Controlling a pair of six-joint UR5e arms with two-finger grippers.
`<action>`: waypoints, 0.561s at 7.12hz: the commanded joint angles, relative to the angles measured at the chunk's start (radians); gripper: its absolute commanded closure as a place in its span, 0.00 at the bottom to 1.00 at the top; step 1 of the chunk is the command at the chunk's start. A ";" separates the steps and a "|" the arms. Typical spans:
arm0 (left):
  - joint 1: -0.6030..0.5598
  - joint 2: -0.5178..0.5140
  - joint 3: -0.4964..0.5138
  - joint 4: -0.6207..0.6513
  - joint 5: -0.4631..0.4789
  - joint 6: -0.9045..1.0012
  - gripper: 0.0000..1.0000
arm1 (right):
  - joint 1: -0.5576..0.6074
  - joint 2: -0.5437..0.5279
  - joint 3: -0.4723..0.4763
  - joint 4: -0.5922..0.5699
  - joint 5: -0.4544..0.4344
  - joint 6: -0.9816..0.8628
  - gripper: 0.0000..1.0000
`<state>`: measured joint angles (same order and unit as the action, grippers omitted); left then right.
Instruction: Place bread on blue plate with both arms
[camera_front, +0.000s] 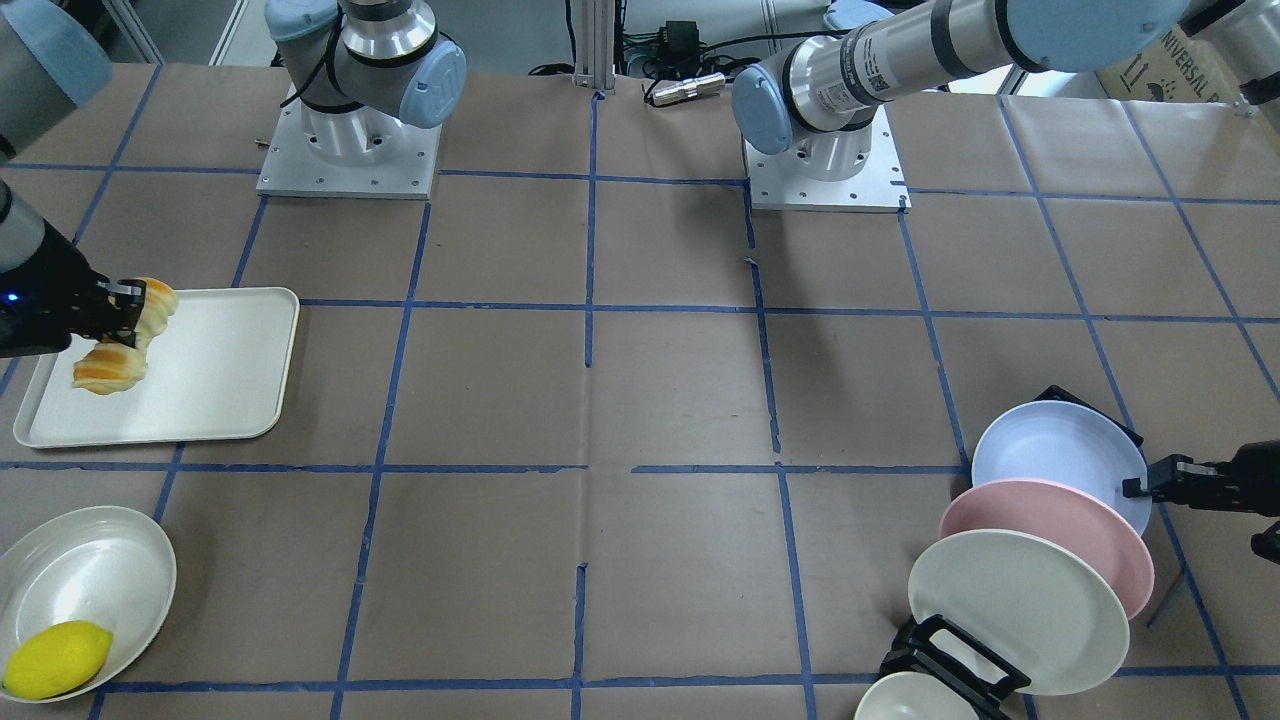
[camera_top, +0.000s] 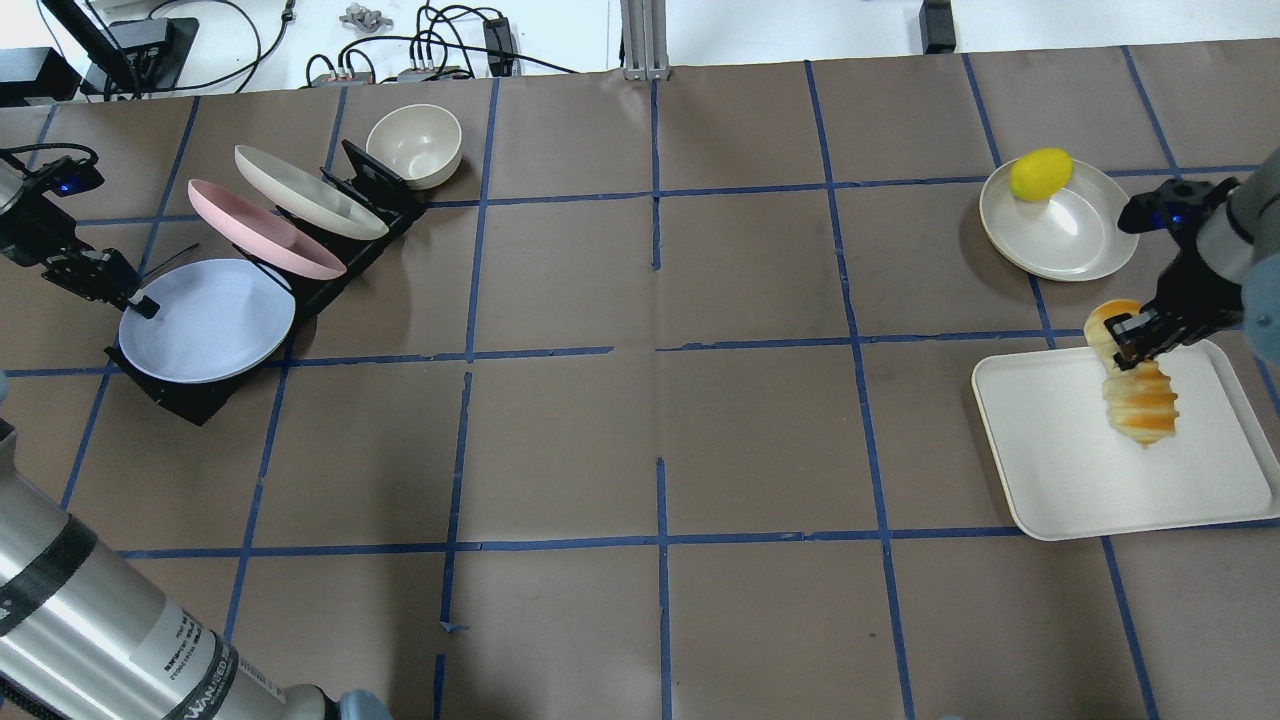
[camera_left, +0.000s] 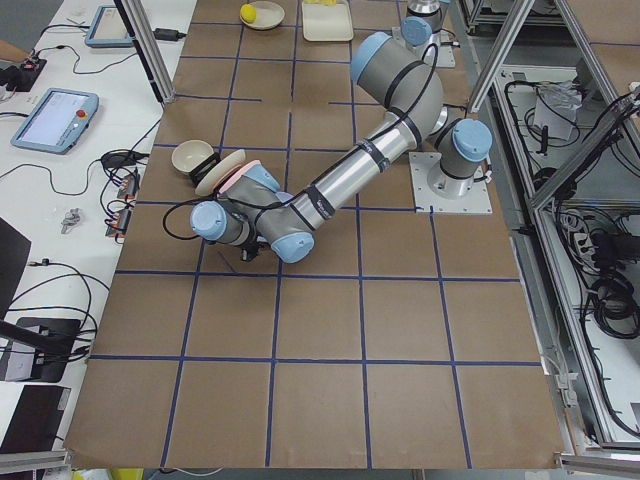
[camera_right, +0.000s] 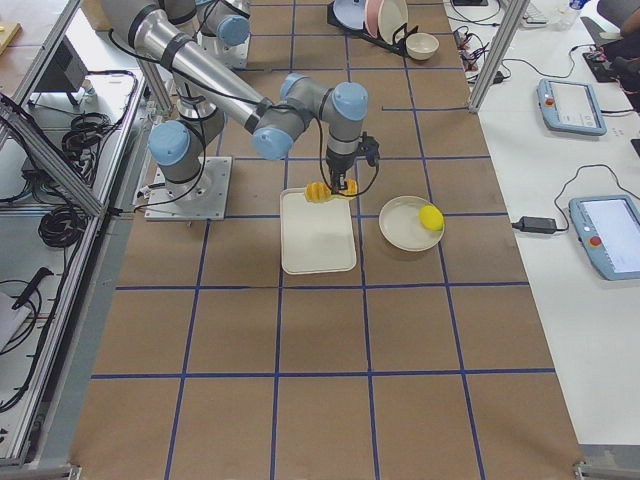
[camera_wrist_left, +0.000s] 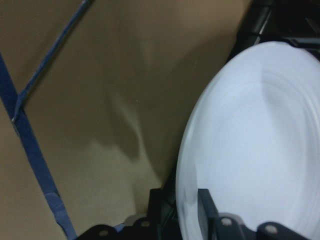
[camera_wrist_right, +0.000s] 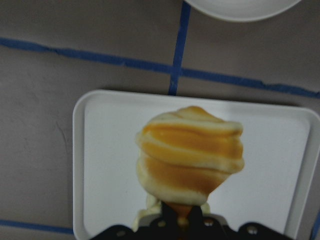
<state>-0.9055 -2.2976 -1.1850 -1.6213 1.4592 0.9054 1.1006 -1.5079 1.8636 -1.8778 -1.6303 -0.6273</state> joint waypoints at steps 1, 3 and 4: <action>-0.001 0.027 0.018 -0.028 0.048 0.000 0.87 | 0.112 -0.002 -0.314 0.385 0.001 0.199 0.95; 0.000 0.058 0.021 -0.035 0.085 0.003 0.89 | 0.310 -0.001 -0.472 0.518 0.006 0.397 1.00; 0.003 0.093 0.022 -0.078 0.114 0.006 0.89 | 0.373 -0.008 -0.501 0.560 0.015 0.469 1.00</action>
<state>-0.9048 -2.2378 -1.1655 -1.6651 1.5453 0.9080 1.3829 -1.5109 1.4196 -1.3781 -1.6218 -0.2491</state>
